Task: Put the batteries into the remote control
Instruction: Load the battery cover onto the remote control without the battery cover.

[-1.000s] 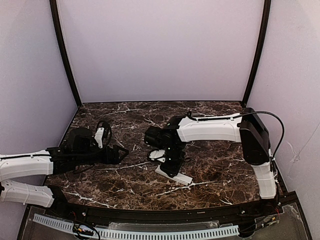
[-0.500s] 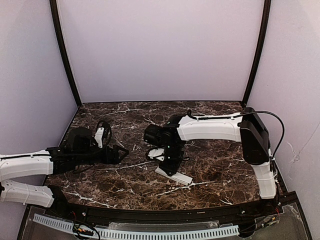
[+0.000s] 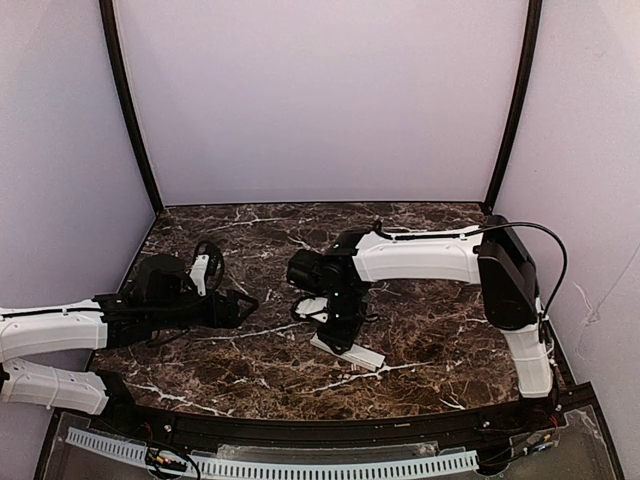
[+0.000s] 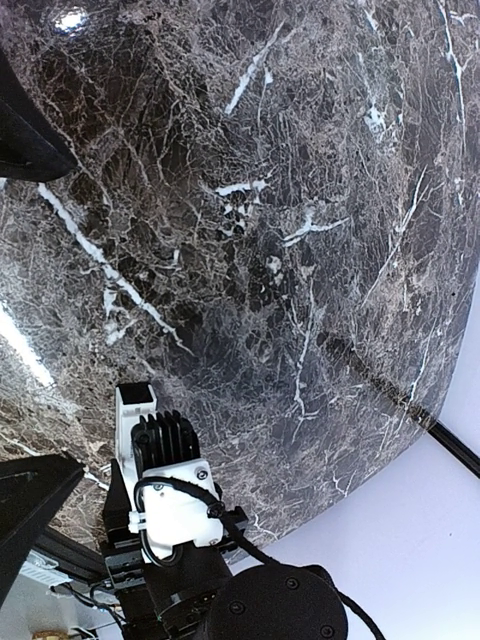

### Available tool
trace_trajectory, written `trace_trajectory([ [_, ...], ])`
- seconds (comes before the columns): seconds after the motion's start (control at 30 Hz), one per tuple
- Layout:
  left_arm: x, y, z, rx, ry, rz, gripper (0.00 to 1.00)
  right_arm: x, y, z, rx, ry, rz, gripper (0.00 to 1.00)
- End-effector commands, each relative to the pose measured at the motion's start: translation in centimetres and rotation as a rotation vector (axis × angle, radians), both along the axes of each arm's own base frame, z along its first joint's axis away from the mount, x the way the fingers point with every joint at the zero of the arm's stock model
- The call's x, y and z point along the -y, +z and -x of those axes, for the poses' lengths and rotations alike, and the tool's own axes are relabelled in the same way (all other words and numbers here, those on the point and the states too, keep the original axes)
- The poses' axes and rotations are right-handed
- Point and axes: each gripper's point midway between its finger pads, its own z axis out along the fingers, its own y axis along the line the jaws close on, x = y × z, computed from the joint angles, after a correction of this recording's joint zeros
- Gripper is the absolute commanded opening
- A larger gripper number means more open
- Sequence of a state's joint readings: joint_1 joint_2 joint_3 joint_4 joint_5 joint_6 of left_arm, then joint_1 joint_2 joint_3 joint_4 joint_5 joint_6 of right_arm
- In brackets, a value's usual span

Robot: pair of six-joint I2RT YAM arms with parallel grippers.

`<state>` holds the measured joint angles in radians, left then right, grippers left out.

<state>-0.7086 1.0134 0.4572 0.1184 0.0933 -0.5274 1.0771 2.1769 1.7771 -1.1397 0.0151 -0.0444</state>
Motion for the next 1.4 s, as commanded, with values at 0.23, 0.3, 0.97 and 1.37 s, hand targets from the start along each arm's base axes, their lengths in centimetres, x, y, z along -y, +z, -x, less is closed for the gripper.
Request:
trace_trajectory([
  [0.23,-0.3,-0.5,0.1,-0.006,0.002,0.0,0.96,0.3,-1.5,0.5,-0.05,-0.013,0.017,0.42],
  [0.3,-0.3,-0.5,0.1,-0.008,0.002,-0.001,0.96,0.4,-1.7,0.6,-0.053,-0.012,0.022,0.41],
  [0.97,-0.5,-0.6,0.1,-0.007,0.007,0.008,0.96,0.8,-2.3,0.7,-0.061,-0.021,0.046,0.34],
  [1.37,-1.2,-0.5,0.0,0.006,0.036,0.001,0.99,0.7,-2.1,0.5,-0.053,-0.025,0.043,0.3],
])
